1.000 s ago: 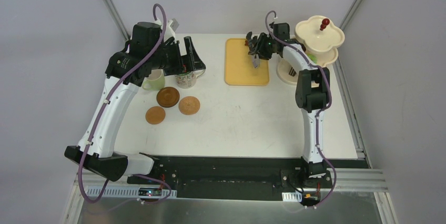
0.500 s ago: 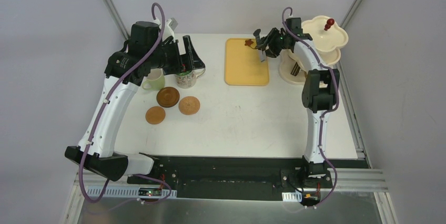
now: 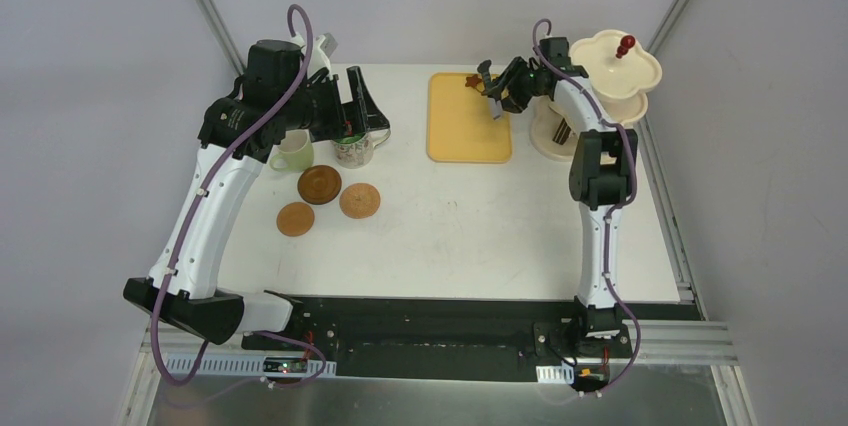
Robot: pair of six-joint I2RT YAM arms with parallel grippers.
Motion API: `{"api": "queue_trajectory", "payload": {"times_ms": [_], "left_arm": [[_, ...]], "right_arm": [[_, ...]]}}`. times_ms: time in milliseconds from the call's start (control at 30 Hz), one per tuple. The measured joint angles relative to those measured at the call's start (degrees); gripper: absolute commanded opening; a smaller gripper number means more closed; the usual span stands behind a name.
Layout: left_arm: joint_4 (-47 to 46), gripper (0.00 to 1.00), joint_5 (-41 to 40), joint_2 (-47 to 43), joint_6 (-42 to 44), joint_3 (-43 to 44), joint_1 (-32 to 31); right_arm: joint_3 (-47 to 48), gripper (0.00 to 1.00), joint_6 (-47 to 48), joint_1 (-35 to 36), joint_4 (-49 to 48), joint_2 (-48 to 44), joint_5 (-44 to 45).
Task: Serve the afternoon tea
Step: Pick up the desert from the tray.
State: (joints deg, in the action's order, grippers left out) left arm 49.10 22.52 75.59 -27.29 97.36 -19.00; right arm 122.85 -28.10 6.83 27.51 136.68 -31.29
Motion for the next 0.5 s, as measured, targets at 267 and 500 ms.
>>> {"api": "queue_trajectory", "payload": {"times_ms": [267,500], "left_arm": [[0.0,0.91,0.0,0.0,0.3,0.0,0.0],[0.0,0.91,0.0,0.0,0.3,0.0,0.4]], "right_arm": [[1.0,0.53,0.0,0.2,0.5,2.8,0.0],[3.3,0.52,0.3,1.2,0.7,4.0,1.2]]}}
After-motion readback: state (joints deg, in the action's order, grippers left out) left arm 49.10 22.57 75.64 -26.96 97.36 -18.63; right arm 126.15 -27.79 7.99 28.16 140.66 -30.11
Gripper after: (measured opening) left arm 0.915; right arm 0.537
